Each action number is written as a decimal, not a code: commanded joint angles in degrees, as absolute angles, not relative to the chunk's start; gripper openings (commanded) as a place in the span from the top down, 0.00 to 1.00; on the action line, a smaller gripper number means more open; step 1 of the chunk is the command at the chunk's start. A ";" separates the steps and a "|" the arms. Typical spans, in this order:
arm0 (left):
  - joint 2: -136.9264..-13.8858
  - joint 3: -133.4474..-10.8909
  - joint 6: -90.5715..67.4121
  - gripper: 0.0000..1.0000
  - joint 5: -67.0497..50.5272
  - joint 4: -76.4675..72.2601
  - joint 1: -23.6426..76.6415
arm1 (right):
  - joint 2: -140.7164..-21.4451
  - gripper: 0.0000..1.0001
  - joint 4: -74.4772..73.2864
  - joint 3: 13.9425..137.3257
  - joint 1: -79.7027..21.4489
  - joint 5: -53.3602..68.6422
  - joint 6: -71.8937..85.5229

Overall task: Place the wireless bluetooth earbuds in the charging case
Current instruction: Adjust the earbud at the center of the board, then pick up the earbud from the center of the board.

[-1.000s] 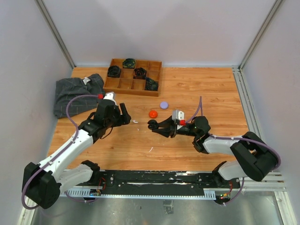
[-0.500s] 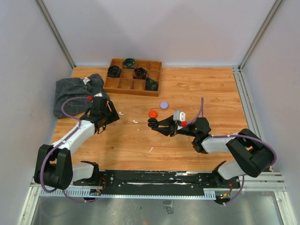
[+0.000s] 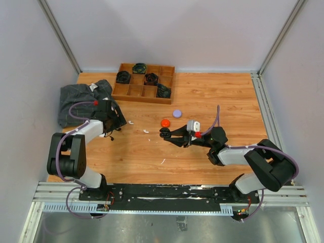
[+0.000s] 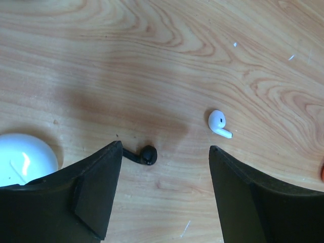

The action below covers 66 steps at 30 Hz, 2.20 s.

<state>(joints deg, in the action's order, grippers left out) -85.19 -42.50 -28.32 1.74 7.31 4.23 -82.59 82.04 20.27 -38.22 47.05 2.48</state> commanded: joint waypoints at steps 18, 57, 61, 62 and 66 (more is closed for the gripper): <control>-84.70 -44.91 -26.86 0.38 -4.42 16.59 3.60 | -81.66 0.99 82.19 21.02 -38.92 49.02 1.76; -103.79 -64.94 -17.93 0.64 8.79 34.10 8.15 | -81.83 0.99 80.07 21.36 -38.86 47.68 1.01; -104.58 -64.89 -17.60 0.64 9.09 35.29 8.63 | -81.65 0.99 79.72 21.32 -38.88 47.55 0.87; -104.59 -64.91 -17.54 0.64 9.32 35.88 8.81 | -81.65 0.99 79.72 21.34 -38.92 47.55 0.88; -104.69 -65.02 -17.36 0.64 10.09 37.44 9.47 | -81.53 0.99 79.60 21.36 -38.93 47.55 0.88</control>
